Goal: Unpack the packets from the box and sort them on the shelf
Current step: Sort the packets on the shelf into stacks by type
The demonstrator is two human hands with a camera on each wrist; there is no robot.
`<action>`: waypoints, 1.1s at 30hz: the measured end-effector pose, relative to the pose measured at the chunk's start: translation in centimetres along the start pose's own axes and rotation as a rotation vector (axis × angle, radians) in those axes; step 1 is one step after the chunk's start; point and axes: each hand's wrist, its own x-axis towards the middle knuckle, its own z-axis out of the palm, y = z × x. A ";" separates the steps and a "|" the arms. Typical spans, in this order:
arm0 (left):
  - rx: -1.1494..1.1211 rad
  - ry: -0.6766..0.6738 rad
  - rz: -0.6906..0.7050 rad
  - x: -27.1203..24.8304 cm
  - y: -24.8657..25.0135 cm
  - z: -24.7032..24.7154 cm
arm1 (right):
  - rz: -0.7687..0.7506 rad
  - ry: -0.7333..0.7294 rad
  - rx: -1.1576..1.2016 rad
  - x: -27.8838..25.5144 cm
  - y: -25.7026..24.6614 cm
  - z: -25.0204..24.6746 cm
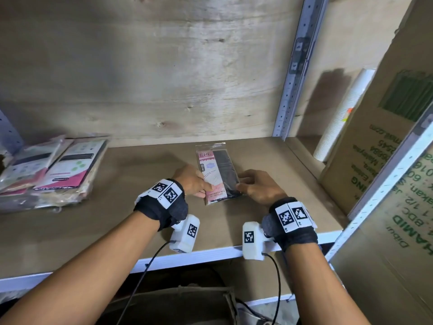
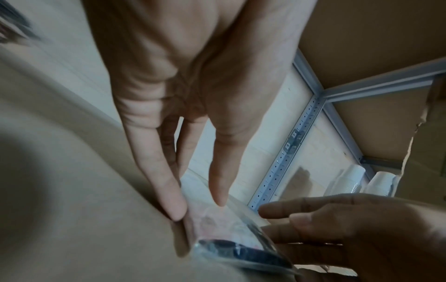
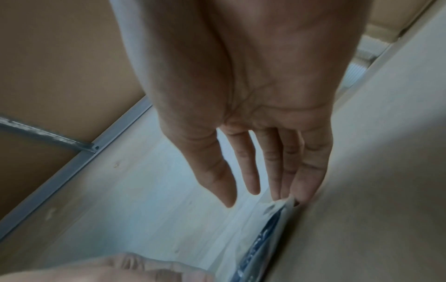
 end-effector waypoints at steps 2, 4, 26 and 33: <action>0.017 -0.029 -0.015 0.9 1.4 1.3 | 0.022 0.035 -0.033 0.2 0.4 -1.2; 0.015 -0.070 -0.029 1.5 2.7 2.5 | 0.049 0.066 -0.058 0.6 0.8 -2.4; -0.025 -0.160 -0.012 6.0 7.0 9.4 | 0.130 0.193 0.000 3.0 3.8 -7.8; -0.041 -0.065 0.020 7.1 5.7 7.6 | 0.053 0.342 -0.031 2.1 3.0 -8.2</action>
